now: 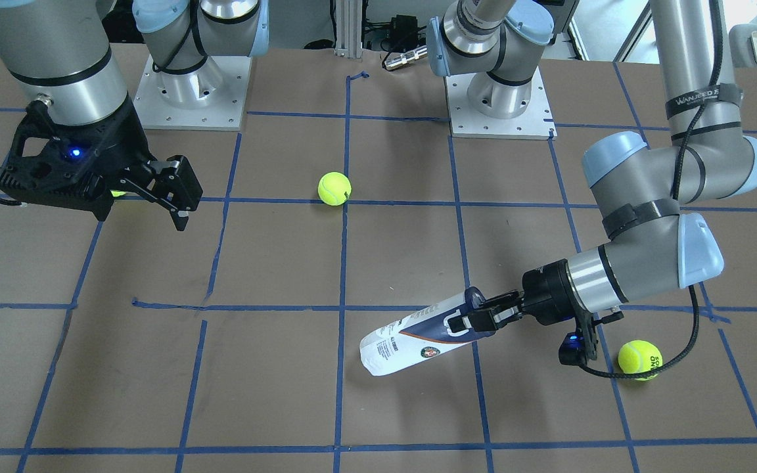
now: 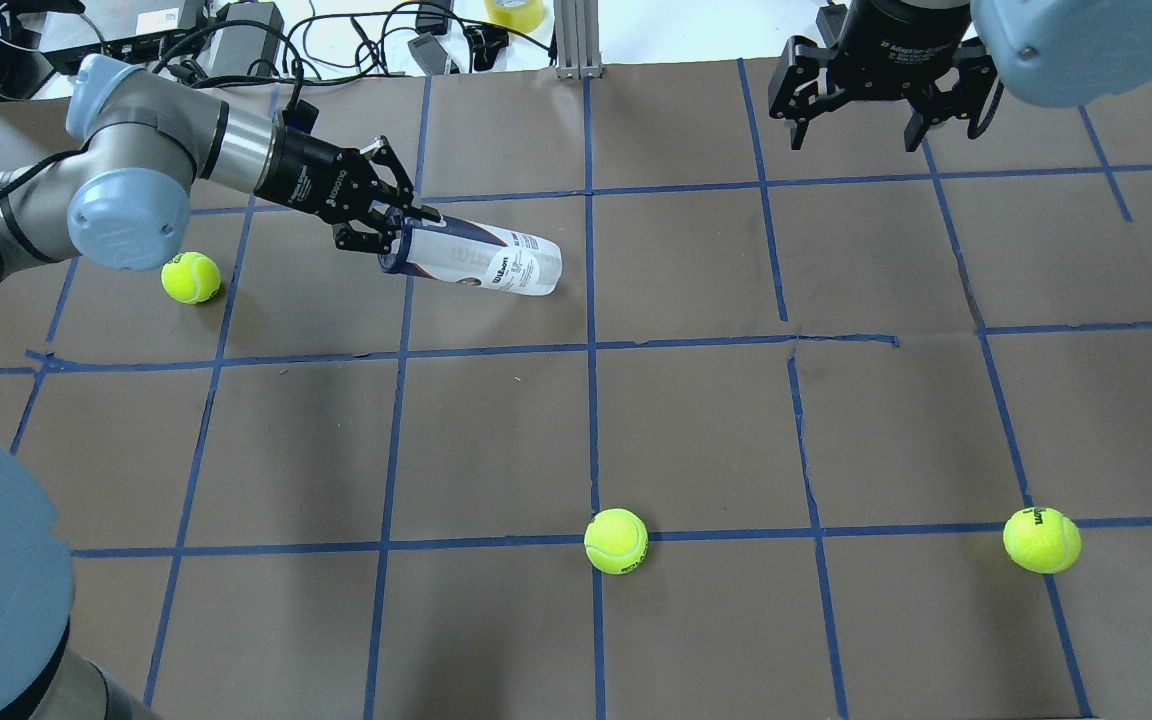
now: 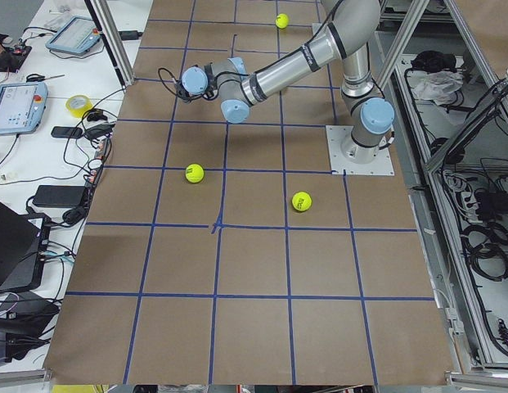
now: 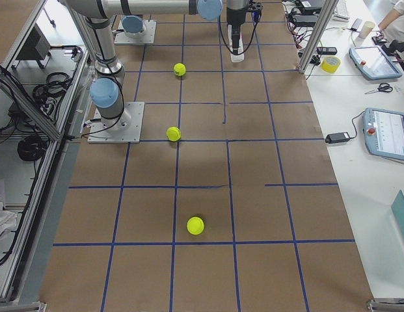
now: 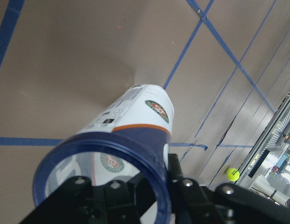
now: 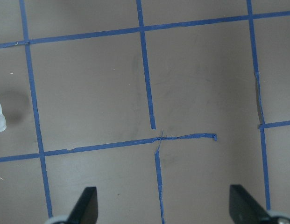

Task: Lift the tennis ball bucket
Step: 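Lift the can's open end with the left gripper, tilting it upward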

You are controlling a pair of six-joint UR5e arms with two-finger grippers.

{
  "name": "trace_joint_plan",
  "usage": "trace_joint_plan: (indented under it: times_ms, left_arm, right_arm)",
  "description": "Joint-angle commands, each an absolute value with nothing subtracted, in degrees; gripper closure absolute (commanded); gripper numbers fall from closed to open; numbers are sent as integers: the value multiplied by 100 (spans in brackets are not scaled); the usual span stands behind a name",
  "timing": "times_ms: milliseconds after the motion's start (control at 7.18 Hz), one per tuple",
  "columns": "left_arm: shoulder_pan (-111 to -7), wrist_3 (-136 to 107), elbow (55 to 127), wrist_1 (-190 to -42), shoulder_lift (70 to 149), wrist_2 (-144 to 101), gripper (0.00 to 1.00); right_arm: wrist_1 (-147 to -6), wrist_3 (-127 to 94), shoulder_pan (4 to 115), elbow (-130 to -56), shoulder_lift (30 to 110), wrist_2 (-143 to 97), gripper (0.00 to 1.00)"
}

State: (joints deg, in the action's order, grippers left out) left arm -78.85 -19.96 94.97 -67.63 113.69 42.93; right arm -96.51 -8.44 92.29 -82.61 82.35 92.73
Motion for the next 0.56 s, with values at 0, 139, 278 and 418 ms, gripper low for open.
trace_joint_plan:
  times_ms: [0,139,278,418]
  left_arm:
    - [-8138,-2663,9273,-6531,11285,4307,100]
    - [-8217,-3002,9238,-6391,11207,4315,100]
    - [-8270,-3128,9063,-6224,11232,4872,100]
    - [-8540,-3077,8809,-6257,11267,5774,100]
  right_arm:
    - [-9650,-844,9229,-8262,8235,9272,0]
    - [-9650,-844,9229,-8262,8235,9272,0]
    - [-9650,-844,9229,-8262,8235,9272,0]
    - [-9650,-835,9229,-8262,8235,9272,0]
